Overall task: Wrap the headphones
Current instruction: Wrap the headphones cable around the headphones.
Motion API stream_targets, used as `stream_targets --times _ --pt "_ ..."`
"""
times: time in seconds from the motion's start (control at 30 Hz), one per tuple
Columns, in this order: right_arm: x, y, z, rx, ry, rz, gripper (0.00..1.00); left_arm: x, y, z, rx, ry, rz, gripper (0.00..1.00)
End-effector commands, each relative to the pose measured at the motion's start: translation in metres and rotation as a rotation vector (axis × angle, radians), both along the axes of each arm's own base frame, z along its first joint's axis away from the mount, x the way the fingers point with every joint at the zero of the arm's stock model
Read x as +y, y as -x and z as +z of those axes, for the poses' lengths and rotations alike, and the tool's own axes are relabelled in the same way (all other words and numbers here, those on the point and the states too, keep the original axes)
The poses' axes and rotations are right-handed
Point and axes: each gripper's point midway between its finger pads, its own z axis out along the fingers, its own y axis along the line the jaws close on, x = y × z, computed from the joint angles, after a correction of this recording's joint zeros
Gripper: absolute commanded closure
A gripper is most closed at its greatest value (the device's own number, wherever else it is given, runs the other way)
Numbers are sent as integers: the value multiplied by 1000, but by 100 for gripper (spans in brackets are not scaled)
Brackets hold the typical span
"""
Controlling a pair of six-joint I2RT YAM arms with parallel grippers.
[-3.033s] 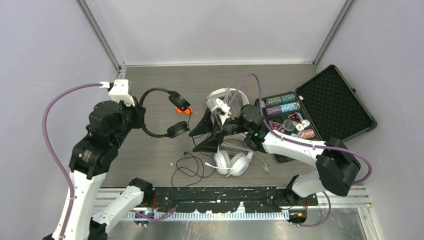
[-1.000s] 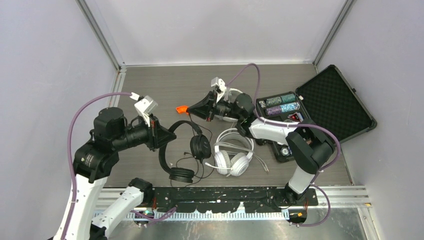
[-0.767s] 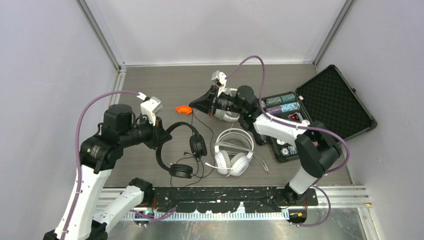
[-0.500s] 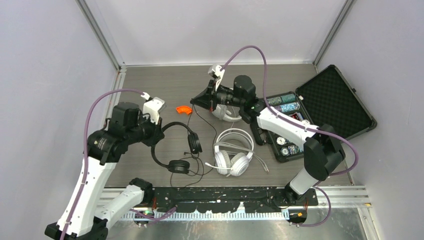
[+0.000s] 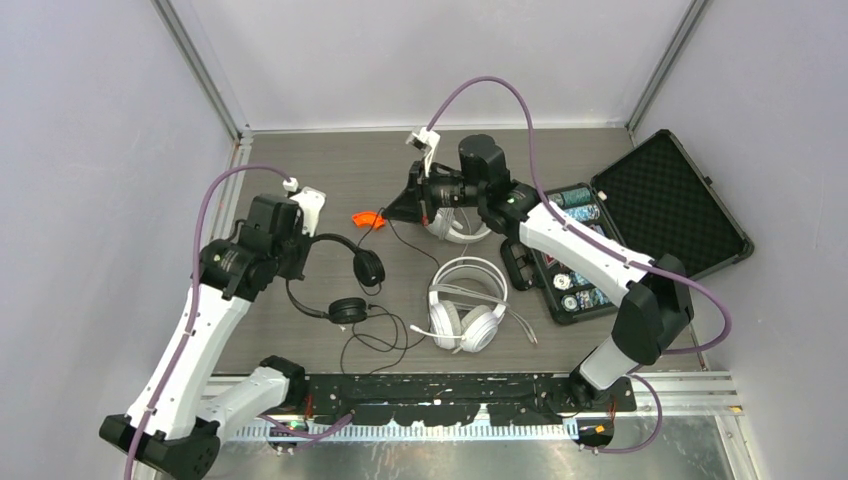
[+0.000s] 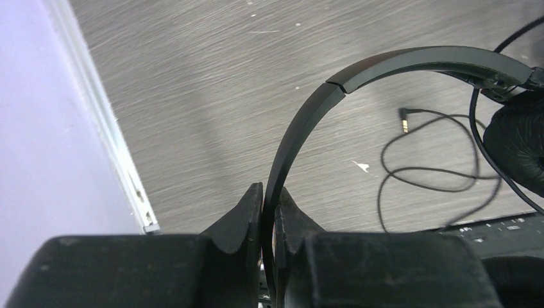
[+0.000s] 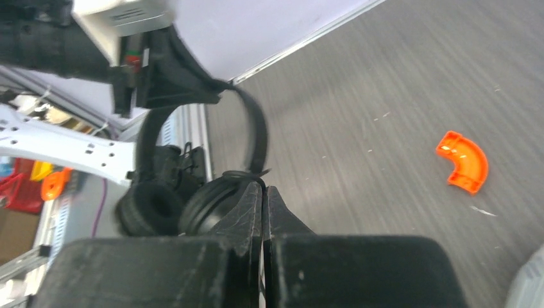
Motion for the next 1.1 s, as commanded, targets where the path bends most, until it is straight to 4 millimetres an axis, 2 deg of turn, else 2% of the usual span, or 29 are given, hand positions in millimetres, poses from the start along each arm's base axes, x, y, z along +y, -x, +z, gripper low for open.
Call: stream_targets --times 0.0,0.27,0.43,0.63,0.83,1.07 --pt "10 38 32 48 -36 118 99 20 -17 8 -77 -70 137 100" --pt "36 85 38 130 -53 264 99 26 -40 12 -144 -67 273 100" --pt "51 100 43 162 -98 311 99 30 -49 17 -204 -46 352 100" --pt "69 100 36 188 -126 295 99 28 -57 30 -302 45 416 100" --pt "79 92 36 231 -185 263 83 32 -59 40 -358 105 502 100" --pt "83 93 27 240 -189 244 79 25 -61 48 -417 220 533 100"
